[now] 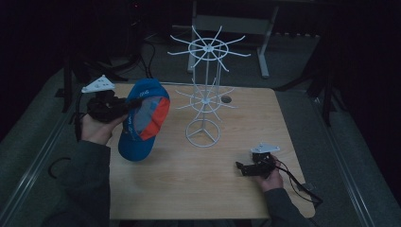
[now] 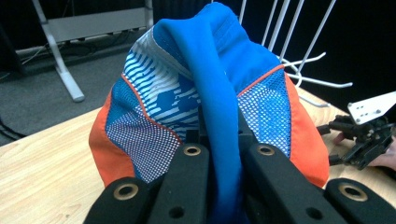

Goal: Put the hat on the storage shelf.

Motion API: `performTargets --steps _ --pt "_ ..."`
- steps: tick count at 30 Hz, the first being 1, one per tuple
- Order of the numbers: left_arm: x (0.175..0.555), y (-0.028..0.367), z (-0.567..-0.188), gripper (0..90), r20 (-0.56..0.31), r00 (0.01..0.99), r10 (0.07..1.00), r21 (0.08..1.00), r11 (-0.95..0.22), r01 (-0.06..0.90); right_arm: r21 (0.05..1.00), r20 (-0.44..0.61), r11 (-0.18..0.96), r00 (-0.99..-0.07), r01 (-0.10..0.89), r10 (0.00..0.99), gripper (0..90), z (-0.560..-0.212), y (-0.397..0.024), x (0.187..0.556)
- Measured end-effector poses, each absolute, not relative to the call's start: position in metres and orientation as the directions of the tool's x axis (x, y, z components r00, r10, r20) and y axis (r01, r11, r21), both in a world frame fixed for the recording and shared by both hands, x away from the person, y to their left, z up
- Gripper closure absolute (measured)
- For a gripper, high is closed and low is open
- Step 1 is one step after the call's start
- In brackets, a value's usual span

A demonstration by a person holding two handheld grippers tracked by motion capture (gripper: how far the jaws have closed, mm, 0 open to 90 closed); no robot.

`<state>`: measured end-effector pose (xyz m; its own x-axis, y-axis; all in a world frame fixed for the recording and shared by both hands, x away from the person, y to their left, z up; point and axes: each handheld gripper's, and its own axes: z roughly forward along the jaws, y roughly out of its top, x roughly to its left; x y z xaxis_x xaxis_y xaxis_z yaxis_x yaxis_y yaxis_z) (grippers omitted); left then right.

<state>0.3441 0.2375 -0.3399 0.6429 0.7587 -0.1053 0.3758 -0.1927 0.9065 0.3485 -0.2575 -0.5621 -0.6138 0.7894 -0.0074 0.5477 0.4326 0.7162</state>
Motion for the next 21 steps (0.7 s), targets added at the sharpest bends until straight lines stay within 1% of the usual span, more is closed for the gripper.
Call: performTargets --steps 9,21 --pt "0.346 0.241 -0.33 89.7 -0.092 0.648 0.756 0.908 -0.204 0.367 0.716 -0.007 0.432 -0.614 0.548 0.79 11.7 -0.562 -0.258 0.348" --pt "0.353 0.246 -0.322 89.7 -0.121 0.663 0.739 0.91 -0.184 0.371 0.716 -0.008 0.433 -0.614 0.548 0.79 11.7 -0.562 -0.258 0.348"
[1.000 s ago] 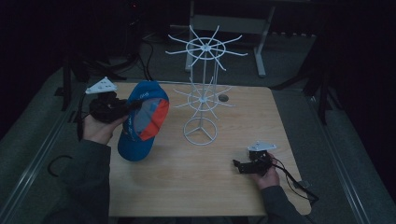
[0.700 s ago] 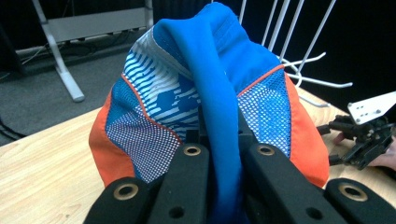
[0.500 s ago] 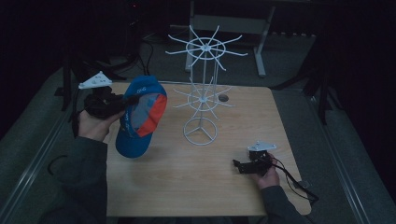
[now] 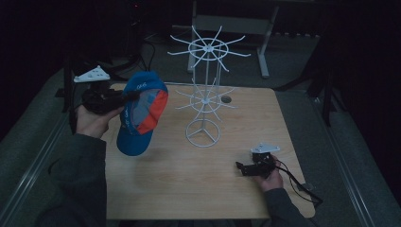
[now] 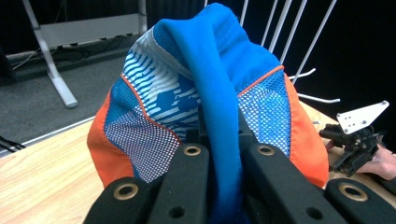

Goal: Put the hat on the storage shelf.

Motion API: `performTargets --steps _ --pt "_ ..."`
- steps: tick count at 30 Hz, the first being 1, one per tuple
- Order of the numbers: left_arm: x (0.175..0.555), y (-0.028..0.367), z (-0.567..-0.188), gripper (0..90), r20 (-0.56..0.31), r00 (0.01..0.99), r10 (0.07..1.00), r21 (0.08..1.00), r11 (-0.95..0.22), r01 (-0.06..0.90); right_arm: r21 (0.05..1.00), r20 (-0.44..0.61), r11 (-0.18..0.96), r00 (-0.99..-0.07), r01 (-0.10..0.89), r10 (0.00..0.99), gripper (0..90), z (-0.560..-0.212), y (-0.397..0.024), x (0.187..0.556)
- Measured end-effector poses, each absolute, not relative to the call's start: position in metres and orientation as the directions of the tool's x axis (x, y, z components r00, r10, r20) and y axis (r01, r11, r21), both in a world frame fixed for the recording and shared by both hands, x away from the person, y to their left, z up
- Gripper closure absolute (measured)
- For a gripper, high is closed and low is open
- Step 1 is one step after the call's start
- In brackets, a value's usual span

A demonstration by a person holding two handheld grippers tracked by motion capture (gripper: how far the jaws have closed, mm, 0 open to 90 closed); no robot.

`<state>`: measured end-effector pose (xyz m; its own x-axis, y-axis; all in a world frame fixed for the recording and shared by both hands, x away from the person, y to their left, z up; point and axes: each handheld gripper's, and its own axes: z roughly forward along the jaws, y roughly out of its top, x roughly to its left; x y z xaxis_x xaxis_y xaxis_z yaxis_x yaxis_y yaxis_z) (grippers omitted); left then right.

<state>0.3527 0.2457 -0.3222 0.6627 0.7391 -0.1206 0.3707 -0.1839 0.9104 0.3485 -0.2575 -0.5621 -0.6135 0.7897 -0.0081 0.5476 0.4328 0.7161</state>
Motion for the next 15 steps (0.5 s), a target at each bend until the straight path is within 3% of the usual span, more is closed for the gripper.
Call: performTargets --steps 15 --pt "0.364 0.253 -0.322 89.7 -0.223 0.7 0.679 0.912 -0.108 0.395 0.717 -0.008 0.433 -0.614 0.547 0.789 11.7 -0.562 -0.258 0.349"
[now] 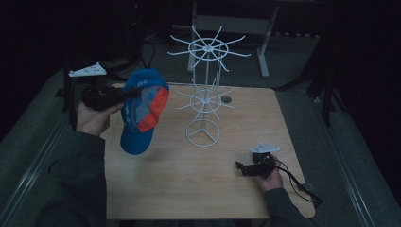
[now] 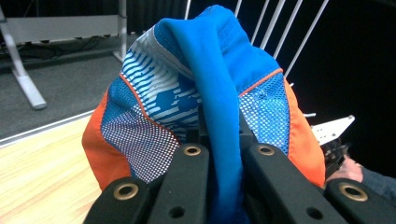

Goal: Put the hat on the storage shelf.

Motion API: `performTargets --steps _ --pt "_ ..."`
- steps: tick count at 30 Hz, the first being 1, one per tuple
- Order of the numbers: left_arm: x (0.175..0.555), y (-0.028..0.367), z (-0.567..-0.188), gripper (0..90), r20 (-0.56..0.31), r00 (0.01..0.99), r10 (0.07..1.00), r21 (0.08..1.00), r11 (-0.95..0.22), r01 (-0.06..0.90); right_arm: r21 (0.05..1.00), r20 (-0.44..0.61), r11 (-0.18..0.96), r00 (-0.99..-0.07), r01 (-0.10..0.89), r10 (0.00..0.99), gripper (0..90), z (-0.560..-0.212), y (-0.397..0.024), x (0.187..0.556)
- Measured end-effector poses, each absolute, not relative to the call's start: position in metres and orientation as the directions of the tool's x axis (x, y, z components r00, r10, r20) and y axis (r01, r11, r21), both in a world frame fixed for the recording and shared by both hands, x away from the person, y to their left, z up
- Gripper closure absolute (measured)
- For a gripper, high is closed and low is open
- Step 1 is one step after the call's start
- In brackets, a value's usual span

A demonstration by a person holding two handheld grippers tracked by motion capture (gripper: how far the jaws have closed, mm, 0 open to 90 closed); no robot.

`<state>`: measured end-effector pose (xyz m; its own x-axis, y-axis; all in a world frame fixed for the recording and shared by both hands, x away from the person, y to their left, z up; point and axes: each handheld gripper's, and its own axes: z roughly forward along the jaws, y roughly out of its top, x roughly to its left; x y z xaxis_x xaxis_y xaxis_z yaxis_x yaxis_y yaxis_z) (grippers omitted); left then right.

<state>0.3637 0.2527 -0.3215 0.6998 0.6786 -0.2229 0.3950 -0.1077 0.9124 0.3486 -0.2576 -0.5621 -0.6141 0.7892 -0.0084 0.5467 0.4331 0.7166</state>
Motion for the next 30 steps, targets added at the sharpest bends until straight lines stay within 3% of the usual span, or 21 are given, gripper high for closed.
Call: performTargets --steps 30 --pt "0.363 0.254 -0.3 89.7 -0.24 0.704 0.668 0.93 -0.049 0.364 0.717 -0.009 0.434 -0.614 0.546 0.789 11.7 -0.562 -0.258 0.349"
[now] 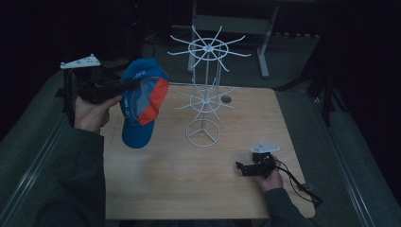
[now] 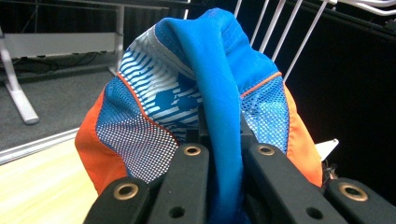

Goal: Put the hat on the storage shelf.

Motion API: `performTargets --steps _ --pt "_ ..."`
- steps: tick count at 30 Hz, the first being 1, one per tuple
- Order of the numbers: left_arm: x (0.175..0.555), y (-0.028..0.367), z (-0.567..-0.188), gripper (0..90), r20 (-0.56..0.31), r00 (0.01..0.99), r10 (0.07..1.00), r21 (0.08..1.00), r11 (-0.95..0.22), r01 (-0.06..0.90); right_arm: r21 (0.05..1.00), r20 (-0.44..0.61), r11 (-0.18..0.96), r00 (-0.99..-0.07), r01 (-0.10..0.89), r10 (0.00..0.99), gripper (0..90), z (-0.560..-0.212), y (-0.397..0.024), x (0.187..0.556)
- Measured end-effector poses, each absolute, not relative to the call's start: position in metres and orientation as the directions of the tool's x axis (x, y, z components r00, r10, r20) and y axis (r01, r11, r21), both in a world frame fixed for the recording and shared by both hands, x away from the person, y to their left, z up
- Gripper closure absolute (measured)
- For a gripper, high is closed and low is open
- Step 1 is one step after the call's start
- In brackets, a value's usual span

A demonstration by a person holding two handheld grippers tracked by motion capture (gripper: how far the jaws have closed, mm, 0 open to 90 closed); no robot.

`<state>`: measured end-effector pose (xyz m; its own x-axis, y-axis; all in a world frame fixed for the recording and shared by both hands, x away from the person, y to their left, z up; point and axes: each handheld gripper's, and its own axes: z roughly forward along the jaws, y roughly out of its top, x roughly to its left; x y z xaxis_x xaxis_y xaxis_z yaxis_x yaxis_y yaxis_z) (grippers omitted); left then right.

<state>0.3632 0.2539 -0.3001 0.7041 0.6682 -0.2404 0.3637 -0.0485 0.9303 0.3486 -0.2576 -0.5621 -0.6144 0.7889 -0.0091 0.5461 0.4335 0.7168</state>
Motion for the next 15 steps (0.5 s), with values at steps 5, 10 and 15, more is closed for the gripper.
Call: performTargets --steps 5,10,15 --pt "0.362 0.253 -0.294 89.7 -0.229 0.708 0.668 0.935 -0.05 0.35 0.717 -0.009 0.433 -0.614 0.546 0.789 11.7 -0.562 -0.258 0.349" --pt "0.361 0.252 -0.29 89.7 -0.222 0.709 0.669 0.939 -0.05 0.341 0.717 -0.009 0.434 -0.615 0.546 0.789 11.7 -0.562 -0.258 0.349" --pt "0.361 0.252 -0.287 89.7 -0.219 0.71 0.669 0.941 -0.048 0.335 0.716 -0.008 0.433 -0.614 0.547 0.789 11.7 -0.562 -0.258 0.349"
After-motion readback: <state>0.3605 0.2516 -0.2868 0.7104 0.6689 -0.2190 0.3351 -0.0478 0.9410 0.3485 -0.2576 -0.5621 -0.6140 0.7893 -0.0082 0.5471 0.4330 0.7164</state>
